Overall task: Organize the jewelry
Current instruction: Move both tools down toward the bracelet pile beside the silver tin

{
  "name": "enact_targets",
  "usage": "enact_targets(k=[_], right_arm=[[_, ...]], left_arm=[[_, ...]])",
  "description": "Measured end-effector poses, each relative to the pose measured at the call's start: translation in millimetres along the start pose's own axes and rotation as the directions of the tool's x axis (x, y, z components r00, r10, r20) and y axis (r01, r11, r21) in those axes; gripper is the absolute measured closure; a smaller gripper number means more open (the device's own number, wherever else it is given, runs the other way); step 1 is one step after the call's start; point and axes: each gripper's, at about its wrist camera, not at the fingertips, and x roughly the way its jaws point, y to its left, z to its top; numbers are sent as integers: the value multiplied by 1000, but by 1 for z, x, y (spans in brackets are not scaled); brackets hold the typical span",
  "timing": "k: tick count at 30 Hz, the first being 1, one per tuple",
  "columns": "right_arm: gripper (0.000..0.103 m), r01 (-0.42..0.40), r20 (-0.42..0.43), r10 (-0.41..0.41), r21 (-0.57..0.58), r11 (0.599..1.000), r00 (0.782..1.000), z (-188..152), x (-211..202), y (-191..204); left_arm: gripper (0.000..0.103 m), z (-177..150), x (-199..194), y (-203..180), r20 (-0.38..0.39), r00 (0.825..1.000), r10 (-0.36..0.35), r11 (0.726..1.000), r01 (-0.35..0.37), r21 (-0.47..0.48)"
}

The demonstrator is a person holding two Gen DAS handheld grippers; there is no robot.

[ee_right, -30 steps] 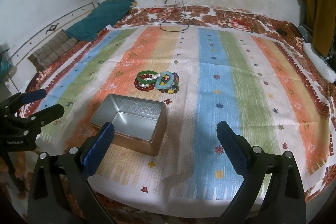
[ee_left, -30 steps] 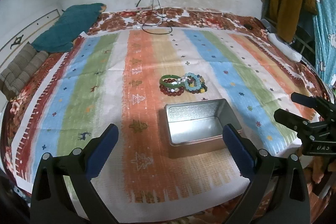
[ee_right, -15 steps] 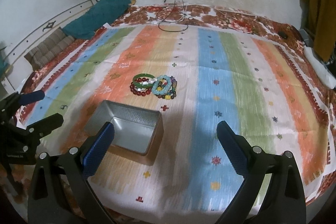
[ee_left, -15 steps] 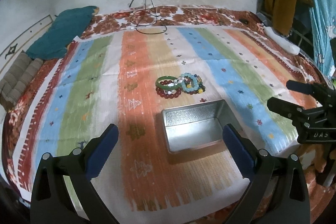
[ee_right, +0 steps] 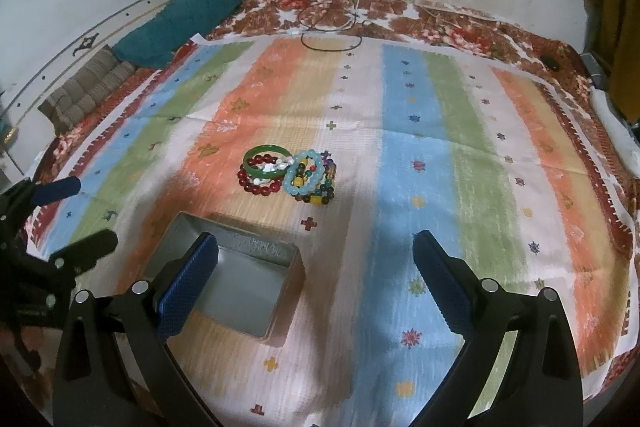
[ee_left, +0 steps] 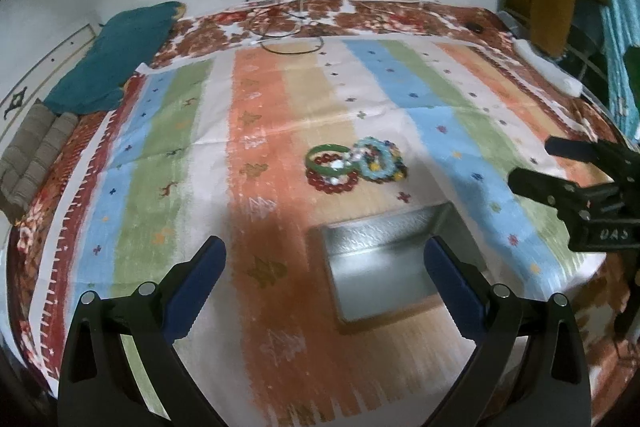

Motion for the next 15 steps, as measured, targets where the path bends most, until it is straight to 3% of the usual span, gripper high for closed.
enact_targets(k=[15], right_arm=[[4,-23,-51,25,28,999,998,33,38,-11]], left_arm=[[6,23,41,-1,-62,998,-8,998,12,57]])
